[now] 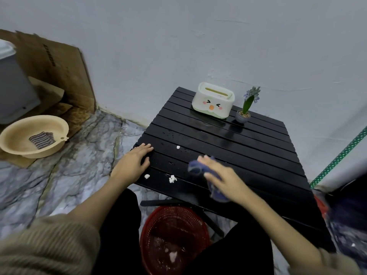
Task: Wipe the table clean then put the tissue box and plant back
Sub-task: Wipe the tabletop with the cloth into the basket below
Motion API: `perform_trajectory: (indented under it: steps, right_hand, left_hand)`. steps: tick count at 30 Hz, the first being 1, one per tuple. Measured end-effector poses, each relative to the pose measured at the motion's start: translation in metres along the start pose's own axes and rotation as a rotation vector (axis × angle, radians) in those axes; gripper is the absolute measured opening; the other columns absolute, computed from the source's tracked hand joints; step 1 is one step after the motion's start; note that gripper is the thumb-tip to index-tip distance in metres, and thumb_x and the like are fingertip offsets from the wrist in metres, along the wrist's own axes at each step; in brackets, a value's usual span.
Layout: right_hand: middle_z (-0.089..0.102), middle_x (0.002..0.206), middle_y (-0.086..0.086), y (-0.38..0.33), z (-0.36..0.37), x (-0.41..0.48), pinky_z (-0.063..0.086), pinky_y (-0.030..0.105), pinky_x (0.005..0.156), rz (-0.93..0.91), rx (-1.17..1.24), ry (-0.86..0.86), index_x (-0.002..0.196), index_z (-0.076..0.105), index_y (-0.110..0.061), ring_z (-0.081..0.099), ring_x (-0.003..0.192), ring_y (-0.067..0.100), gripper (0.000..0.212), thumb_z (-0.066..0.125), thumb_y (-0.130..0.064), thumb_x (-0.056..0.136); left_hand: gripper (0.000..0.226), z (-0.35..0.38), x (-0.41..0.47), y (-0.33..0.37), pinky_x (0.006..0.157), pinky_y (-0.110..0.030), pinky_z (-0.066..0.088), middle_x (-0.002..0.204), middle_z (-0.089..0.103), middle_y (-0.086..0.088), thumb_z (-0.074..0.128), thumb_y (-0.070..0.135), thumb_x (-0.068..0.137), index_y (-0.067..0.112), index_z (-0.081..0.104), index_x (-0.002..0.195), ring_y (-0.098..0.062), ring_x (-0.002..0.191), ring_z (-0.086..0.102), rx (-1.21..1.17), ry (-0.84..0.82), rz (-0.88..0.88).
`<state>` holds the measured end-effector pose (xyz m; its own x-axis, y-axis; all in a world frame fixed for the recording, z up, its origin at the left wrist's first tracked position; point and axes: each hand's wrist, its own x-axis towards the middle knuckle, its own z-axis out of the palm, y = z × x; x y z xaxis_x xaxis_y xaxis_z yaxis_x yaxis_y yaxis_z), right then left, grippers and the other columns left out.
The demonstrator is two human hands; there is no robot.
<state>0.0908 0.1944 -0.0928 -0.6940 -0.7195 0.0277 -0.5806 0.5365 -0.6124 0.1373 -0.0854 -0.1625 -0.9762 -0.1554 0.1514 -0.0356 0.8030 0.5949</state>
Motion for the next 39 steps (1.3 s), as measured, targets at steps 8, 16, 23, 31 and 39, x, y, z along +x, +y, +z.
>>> perform_trajectory:
  steps: [8, 16, 23, 31, 39]
  right_hand:
    - [0.034, 0.147, 0.012, 0.039, 0.001, 0.127, 0.021, 0.035, 0.112, 0.2, -0.021, 0.132, 0.135, 0.036, -0.009, 0.02, 0.14, 0.024, 0.042, 0.043, -0.012, 0.094]
    - [0.037, 0.147, 0.004, 0.036, 0.049, 0.149, 0.027, 0.035, 0.111, 0.144, -0.208, 0.148, 0.136, 0.036, -0.013, 0.027, 0.138, 0.019, 0.042, 0.042, -0.017, 0.094]
    - [0.037, 0.147, -0.003, 0.021, 0.051, 0.094, 0.019, 0.024, 0.112, -0.069, -0.141, -0.043, 0.135, 0.037, -0.021, 0.02, 0.134, 0.002, 0.043, 0.046, -0.019, 0.093]
    - [0.025, 0.145, -0.021, 0.001, 0.052, 0.023, 0.01, 0.012, 0.113, -0.105, -0.109, -0.244, 0.136, 0.029, -0.035, 0.01, 0.136, -0.012, 0.056, 0.026, -0.055, 0.083]
    - [0.035, 0.141, -0.02, -0.02, 0.016, 0.031, 0.015, 0.005, 0.109, -0.054, 0.1, -0.223, 0.133, 0.037, -0.032, 0.021, 0.133, -0.011, 0.045, 0.05, -0.021, 0.091]
  left_hand:
    - [0.042, 0.003, 0.002, -0.003, 0.114, -0.03, 0.026, 0.143, 0.044, 0.001, 0.045, 0.016, 0.09, 0.02, 0.043, 0.131, -0.012, 0.138, 0.03, -0.011, 0.022, 0.001]
    - [0.042, 0.005, 0.002, -0.005, 0.115, -0.027, 0.021, 0.145, 0.041, 0.005, 0.041, 0.018, 0.092, 0.023, 0.039, 0.134, -0.008, 0.138, 0.026, -0.023, 0.036, 0.002]
    - [0.042, 0.005, 0.0, -0.004, 0.114, -0.025, 0.02, 0.145, 0.041, 0.005, 0.04, 0.017, 0.092, 0.023, 0.039, 0.134, -0.008, 0.138, 0.026, -0.031, 0.05, -0.007]
    - [0.042, 0.003, -0.001, -0.001, 0.113, -0.025, 0.02, 0.145, 0.041, 0.003, 0.04, 0.016, 0.092, 0.02, 0.039, 0.134, -0.01, 0.139, 0.026, -0.02, 0.049, -0.002]
    - [0.043, 0.002, 0.002, -0.003, 0.115, -0.029, 0.024, 0.145, 0.041, 0.002, 0.04, 0.016, 0.092, 0.022, 0.038, 0.135, -0.011, 0.139, 0.026, -0.03, 0.006, -0.011]
